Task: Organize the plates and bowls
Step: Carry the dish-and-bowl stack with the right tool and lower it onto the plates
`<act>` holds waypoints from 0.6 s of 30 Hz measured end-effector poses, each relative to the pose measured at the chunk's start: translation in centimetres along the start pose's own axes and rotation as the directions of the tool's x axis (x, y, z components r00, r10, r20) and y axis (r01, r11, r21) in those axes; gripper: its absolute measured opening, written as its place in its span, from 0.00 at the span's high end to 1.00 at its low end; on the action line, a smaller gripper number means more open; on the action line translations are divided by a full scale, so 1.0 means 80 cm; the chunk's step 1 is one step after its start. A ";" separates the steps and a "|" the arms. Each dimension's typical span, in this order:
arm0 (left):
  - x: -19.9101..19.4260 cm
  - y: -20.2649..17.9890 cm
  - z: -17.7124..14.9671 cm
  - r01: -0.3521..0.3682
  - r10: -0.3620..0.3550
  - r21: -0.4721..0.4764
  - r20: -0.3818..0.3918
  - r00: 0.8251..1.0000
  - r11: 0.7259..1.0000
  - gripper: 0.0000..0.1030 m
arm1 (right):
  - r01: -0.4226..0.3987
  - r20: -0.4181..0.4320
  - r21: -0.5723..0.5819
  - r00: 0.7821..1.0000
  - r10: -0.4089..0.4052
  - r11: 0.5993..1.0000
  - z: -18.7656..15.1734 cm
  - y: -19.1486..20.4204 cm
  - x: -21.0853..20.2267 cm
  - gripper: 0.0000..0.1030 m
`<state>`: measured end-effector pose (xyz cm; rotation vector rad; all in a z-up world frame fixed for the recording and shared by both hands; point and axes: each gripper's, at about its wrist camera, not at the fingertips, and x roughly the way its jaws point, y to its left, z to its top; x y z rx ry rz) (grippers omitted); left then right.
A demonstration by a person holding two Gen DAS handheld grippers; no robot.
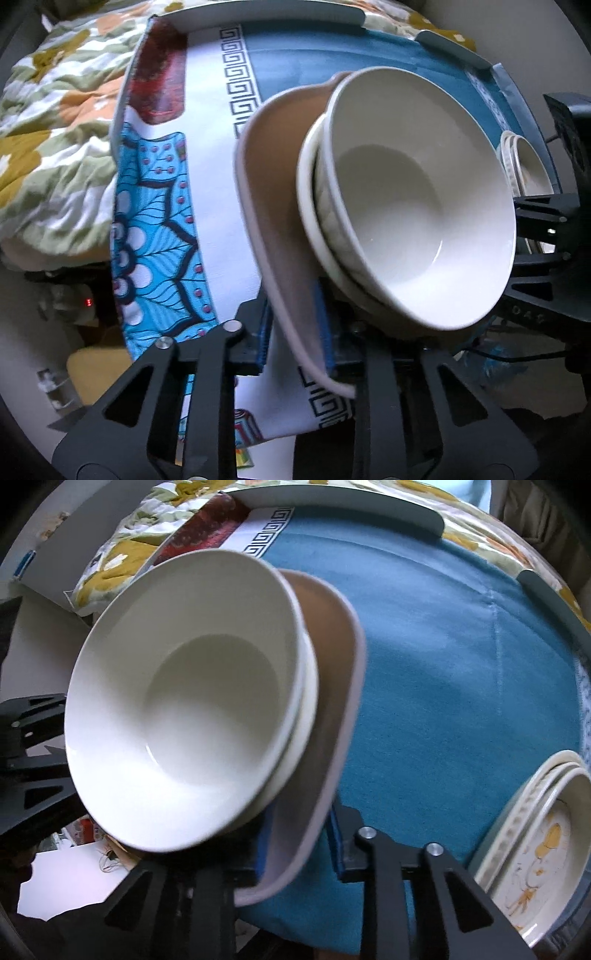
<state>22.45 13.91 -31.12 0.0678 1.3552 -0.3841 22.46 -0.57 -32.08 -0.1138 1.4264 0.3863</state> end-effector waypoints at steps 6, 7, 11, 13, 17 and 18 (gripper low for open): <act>0.008 -0.009 -0.002 0.000 0.000 0.011 0.021 1.000 1.000 0.87 | -0.029 0.040 -0.022 0.999 0.030 0.999 -0.004 0.007 0.000 0.87; 0.008 -0.009 -0.001 -0.003 0.003 0.013 0.024 1.000 1.000 0.87 | -0.019 0.046 -0.031 0.999 0.020 0.999 -0.007 0.012 0.000 0.87; 0.007 -0.014 -0.001 -0.024 0.022 0.031 0.037 0.999 0.999 0.88 | 0.005 0.076 -0.041 0.997 -0.002 0.999 -0.012 0.018 -0.003 0.87; 0.008 -0.017 -0.002 -0.040 0.039 0.040 0.040 0.998 0.998 0.88 | 0.016 0.096 -0.048 0.995 -0.011 0.999 -0.015 0.019 -0.006 0.87; 0.008 -0.021 -0.003 -0.061 0.059 0.052 0.038 0.998 0.997 0.88 | 0.048 0.128 -0.080 0.991 -0.037 0.996 -0.017 0.022 -0.013 0.87; 0.006 -0.021 -0.003 -0.062 0.060 0.053 0.037 0.998 0.997 0.88 | 0.046 0.130 -0.078 0.991 -0.036 0.996 -0.018 0.021 -0.014 0.87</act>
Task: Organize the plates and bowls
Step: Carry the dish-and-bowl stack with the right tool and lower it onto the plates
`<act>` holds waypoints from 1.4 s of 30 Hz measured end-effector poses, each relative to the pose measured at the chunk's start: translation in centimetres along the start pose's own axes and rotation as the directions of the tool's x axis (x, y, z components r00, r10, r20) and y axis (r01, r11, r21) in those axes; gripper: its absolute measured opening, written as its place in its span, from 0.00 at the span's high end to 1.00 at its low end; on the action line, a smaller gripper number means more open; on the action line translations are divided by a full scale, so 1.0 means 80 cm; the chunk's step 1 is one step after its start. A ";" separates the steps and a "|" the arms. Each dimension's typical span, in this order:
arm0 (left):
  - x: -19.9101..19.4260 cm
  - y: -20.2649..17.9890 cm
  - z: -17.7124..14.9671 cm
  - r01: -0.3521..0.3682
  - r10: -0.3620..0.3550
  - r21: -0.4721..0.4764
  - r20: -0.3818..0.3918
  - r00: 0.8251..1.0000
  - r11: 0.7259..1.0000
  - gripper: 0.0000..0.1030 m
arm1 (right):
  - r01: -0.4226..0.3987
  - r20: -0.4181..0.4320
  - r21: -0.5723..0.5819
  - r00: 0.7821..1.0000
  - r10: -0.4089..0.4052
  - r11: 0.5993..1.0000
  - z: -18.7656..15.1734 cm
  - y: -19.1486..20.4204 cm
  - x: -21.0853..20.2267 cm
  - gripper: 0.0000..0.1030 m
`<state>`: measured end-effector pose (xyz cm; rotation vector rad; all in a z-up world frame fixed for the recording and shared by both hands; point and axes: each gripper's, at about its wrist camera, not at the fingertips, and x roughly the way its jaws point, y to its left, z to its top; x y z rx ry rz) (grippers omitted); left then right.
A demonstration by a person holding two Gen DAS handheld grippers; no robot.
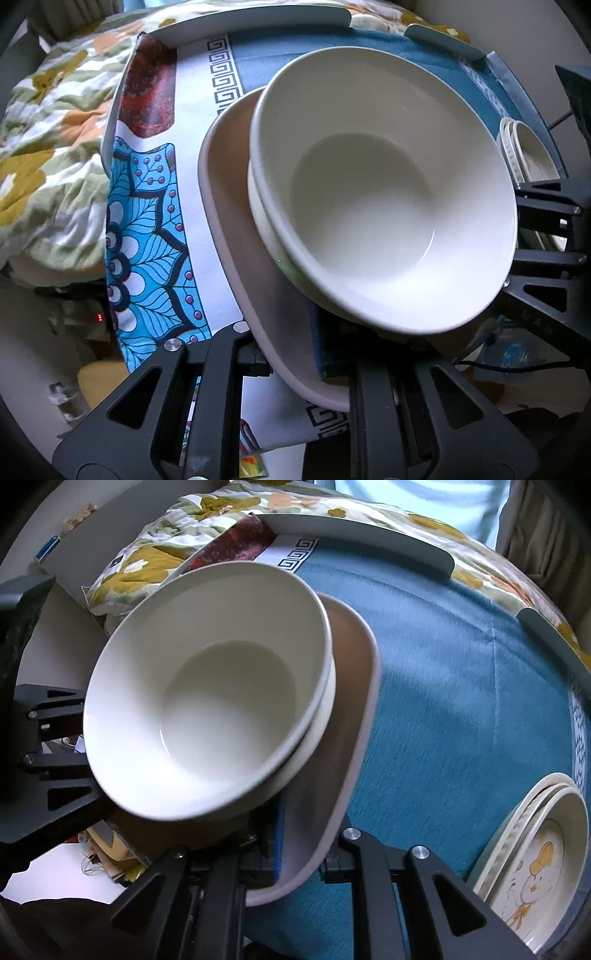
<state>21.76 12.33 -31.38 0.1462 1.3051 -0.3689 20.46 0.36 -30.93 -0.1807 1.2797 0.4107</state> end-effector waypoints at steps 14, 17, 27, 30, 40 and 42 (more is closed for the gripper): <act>-0.075 -0.050 0.058 -0.055 0.046 0.082 0.112 0.993 0.995 0.88 | 0.016 0.137 0.070 0.990 -0.025 0.997 0.000 -0.047 -0.085 0.87; -0.094 -0.076 0.069 -0.064 0.049 0.097 0.143 0.989 0.993 0.88 | 0.016 0.167 0.084 0.986 -0.030 0.996 -0.006 -0.063 -0.113 0.87; -0.135 -0.203 0.085 -0.061 0.043 0.080 0.208 0.977 0.995 0.88 | 0.038 0.199 0.073 0.979 -0.052 0.997 -0.053 -0.148 -0.201 0.87; -0.134 -0.243 0.082 -0.049 0.035 0.057 0.216 0.976 0.997 0.88 | 0.038 0.199 0.065 0.979 -0.050 0.997 -0.071 -0.174 -0.212 0.87; -0.087 -0.329 0.066 0.001 0.000 -0.008 0.176 0.984 1.000 0.88 | 0.026 0.157 0.059 0.987 -0.035 0.998 -0.133 -0.245 -0.208 0.87; -0.072 -0.339 0.065 0.003 -0.002 -0.010 0.155 0.988 1.000 0.88 | 0.020 0.141 0.067 0.990 -0.029 0.998 -0.142 -0.255 -0.197 0.87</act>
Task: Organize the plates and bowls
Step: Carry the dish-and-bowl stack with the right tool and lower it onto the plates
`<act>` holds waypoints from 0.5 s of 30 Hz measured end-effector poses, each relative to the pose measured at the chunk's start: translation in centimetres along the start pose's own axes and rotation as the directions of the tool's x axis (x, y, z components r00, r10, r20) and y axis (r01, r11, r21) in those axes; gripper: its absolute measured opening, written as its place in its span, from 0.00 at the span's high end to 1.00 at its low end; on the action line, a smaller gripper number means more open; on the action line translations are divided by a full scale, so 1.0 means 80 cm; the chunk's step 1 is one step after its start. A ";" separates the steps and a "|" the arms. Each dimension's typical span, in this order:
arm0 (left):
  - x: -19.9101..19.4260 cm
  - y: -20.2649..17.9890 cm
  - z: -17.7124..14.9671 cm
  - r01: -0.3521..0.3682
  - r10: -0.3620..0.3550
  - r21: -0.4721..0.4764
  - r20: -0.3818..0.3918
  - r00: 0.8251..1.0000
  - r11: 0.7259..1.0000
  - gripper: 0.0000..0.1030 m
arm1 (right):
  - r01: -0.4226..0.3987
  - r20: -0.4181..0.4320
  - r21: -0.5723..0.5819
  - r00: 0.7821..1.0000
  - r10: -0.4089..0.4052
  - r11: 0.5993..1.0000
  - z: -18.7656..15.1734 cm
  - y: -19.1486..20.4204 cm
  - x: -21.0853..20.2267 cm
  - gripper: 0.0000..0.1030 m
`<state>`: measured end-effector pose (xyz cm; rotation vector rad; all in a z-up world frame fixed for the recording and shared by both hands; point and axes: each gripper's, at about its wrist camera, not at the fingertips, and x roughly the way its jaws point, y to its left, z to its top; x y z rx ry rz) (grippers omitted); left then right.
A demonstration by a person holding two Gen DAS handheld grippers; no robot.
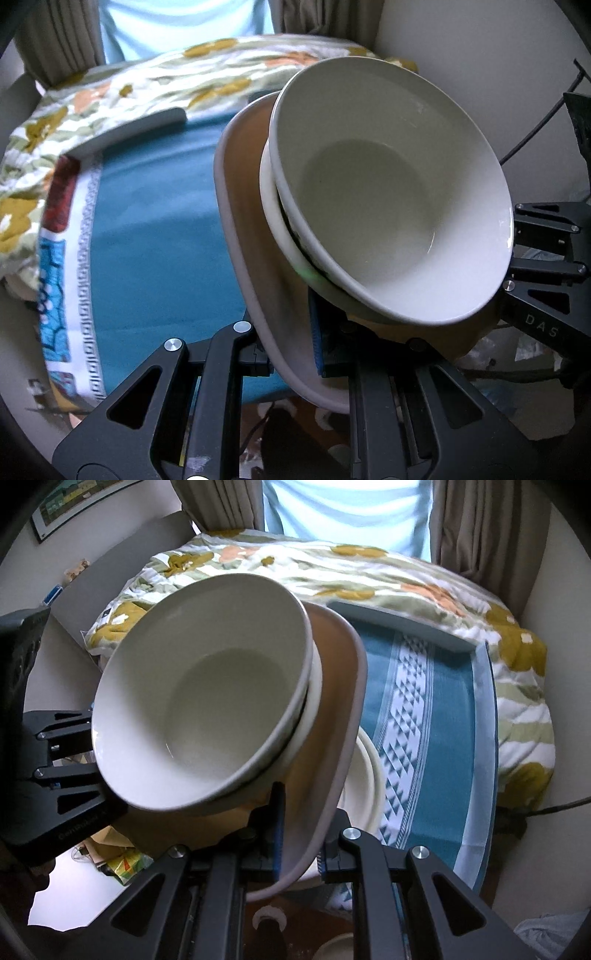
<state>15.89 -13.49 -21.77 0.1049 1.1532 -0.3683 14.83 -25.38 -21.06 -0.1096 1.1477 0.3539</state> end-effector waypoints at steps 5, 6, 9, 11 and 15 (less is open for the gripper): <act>0.038 -0.014 -0.009 0.012 -0.012 -0.002 -0.050 0.999 1.000 0.88 | -0.012 -0.032 0.035 0.999 0.013 0.999 -0.019 -0.018 0.024 0.87; 0.043 -0.016 -0.010 0.013 -0.013 -0.002 -0.055 0.998 1.000 0.88 | -0.014 -0.038 0.043 0.999 0.016 0.999 -0.022 -0.021 0.029 0.87; 0.059 -0.020 -0.012 0.009 -0.009 -0.002 -0.072 0.997 1.000 0.88 | -0.018 -0.053 0.058 0.998 0.021 0.998 -0.030 -0.028 0.042 0.87; 0.066 -0.022 -0.014 0.002 -0.002 0.000 -0.082 0.997 1.000 0.88 | -0.026 -0.061 0.066 0.998 0.030 0.997 -0.033 -0.031 0.051 0.87; 0.075 -0.023 -0.017 -0.012 0.012 0.007 -0.103 0.995 1.000 0.88 | -0.034 -0.065 0.078 0.997 0.039 0.996 -0.037 -0.032 0.061 0.87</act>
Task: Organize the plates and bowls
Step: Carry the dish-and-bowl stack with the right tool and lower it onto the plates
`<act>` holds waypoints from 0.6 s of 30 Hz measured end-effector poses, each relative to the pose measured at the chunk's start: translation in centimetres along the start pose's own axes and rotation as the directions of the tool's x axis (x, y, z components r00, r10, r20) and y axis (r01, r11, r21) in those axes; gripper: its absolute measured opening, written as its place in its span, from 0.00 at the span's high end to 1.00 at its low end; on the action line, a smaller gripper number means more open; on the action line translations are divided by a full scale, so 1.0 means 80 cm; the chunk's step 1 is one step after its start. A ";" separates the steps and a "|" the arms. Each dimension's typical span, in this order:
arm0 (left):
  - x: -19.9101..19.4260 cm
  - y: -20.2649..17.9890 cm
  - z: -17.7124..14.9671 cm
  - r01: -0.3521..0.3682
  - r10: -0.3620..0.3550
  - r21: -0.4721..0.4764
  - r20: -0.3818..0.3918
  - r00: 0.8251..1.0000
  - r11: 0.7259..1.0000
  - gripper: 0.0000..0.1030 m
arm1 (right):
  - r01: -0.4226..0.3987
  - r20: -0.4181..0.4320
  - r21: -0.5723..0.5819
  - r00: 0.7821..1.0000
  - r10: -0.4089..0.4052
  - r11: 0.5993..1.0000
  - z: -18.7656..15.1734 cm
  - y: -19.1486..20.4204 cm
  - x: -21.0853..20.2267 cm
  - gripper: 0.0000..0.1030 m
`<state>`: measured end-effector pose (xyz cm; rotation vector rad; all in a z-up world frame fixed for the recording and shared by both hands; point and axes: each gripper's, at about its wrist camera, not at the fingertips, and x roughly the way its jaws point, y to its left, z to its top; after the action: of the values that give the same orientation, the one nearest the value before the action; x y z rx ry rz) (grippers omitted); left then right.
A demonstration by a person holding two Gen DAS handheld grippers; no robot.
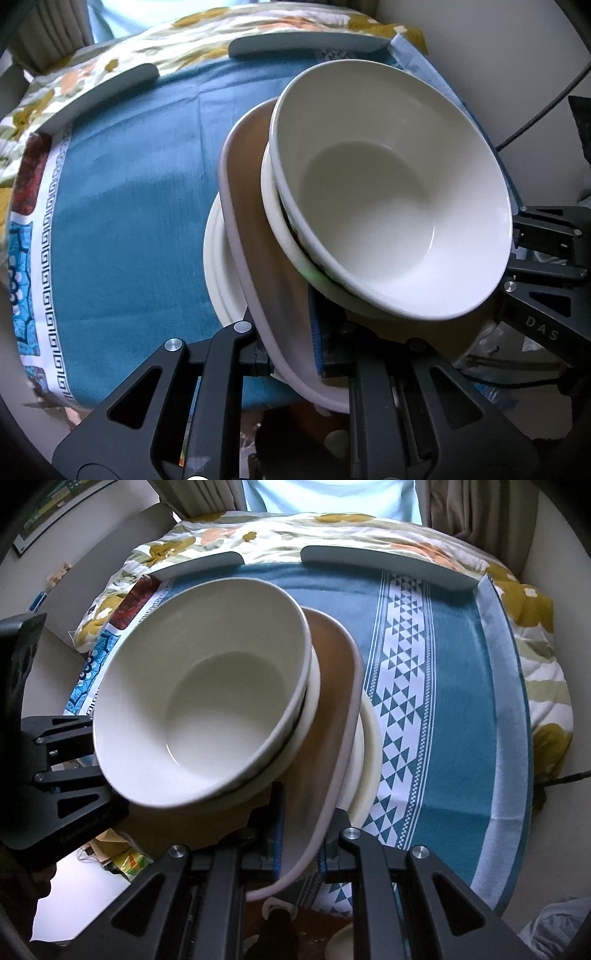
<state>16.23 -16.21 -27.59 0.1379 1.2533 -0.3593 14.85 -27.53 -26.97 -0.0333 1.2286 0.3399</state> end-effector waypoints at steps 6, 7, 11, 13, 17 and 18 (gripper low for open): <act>0.004 0.001 0.002 -0.022 0.022 0.016 0.004 1.000 1.000 0.88 | -0.010 0.006 0.022 1.000 0.010 1.000 -0.002 -0.008 0.003 0.87; 0.004 0.000 0.002 -0.026 0.026 0.015 0.005 1.000 1.000 0.88 | -0.011 0.007 0.025 1.000 0.010 1.000 -0.002 -0.009 0.003 0.87; 0.005 -0.001 0.002 -0.051 0.051 0.019 0.009 0.999 0.999 0.88 | -0.001 0.004 0.024 1.000 0.001 1.000 -0.002 -0.006 0.003 0.87; 0.007 0.000 0.004 -0.057 0.057 0.020 0.008 0.998 0.998 0.87 | 0.000 0.001 0.026 1.000 0.000 1.000 -0.002 -0.006 0.003 0.87; 0.010 0.000 0.006 -0.078 0.079 0.025 -0.006 0.997 0.997 0.79 | -0.005 -0.017 0.033 1.000 0.005 0.999 0.001 -0.008 0.004 0.87; 0.010 0.001 0.006 -0.072 0.073 0.026 -0.011 0.997 0.997 0.79 | -0.007 -0.022 0.037 1.000 0.008 0.999 0.002 -0.009 0.004 0.87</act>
<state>16.92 -16.41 -28.16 0.2074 1.2527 -0.3123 15.30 -28.09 -27.33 -0.0013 1.2572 0.3240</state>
